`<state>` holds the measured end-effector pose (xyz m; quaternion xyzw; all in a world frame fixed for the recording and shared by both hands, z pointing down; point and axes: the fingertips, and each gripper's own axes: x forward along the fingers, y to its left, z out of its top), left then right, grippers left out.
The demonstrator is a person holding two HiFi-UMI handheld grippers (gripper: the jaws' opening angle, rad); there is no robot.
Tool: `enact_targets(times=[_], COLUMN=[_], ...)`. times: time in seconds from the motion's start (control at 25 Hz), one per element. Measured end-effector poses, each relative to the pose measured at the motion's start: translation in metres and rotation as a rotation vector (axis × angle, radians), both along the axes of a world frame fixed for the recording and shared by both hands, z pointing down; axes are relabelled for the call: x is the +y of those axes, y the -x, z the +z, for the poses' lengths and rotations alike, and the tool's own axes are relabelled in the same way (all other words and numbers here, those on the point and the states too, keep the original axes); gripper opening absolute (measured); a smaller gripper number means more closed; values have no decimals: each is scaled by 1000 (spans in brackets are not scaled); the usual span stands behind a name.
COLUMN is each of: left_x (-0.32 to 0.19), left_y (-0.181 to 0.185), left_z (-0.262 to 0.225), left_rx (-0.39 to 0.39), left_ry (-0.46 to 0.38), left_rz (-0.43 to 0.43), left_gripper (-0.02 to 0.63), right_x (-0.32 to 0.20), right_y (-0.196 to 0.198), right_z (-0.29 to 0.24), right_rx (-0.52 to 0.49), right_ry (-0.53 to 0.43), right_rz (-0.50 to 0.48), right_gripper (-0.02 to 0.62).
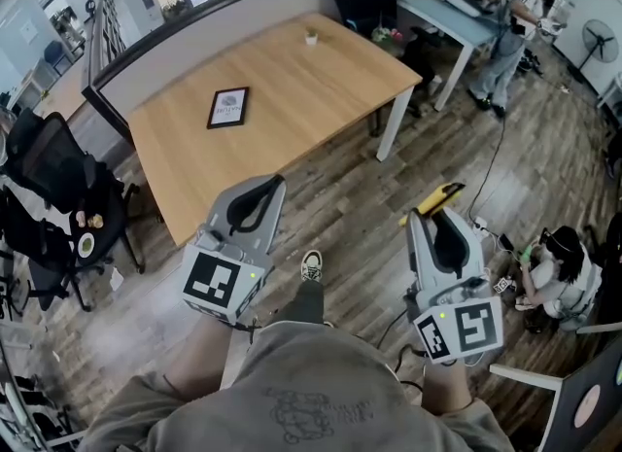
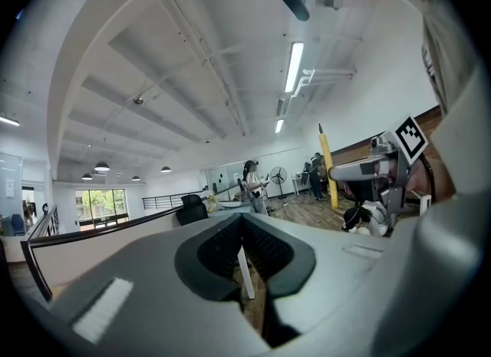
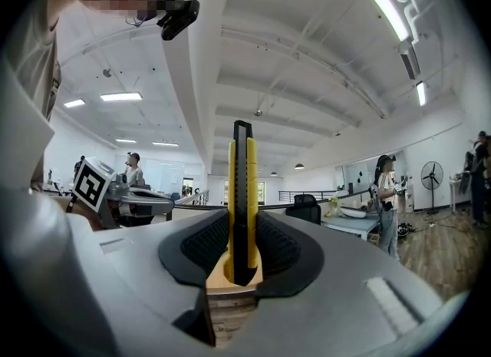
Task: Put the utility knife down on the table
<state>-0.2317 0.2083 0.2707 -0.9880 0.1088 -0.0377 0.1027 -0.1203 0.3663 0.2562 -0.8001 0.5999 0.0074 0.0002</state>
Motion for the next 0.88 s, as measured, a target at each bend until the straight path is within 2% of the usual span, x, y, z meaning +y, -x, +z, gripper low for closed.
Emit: enact_targets(times=[0.36, 0.88], left_x=[-78, -237], left_y=[-53, -137], left_z=[-5, -15], left_rx=[0, 14], left_ry=[12, 17], left_rz=[9, 39], left_gripper=[0, 0], right_x=[-80, -236], right_y=[-52, -140], right_z=[-2, -13], right_rx=[10, 25], right_ry=[29, 49], right_rz=[11, 44], right_gripper=[120, 120])
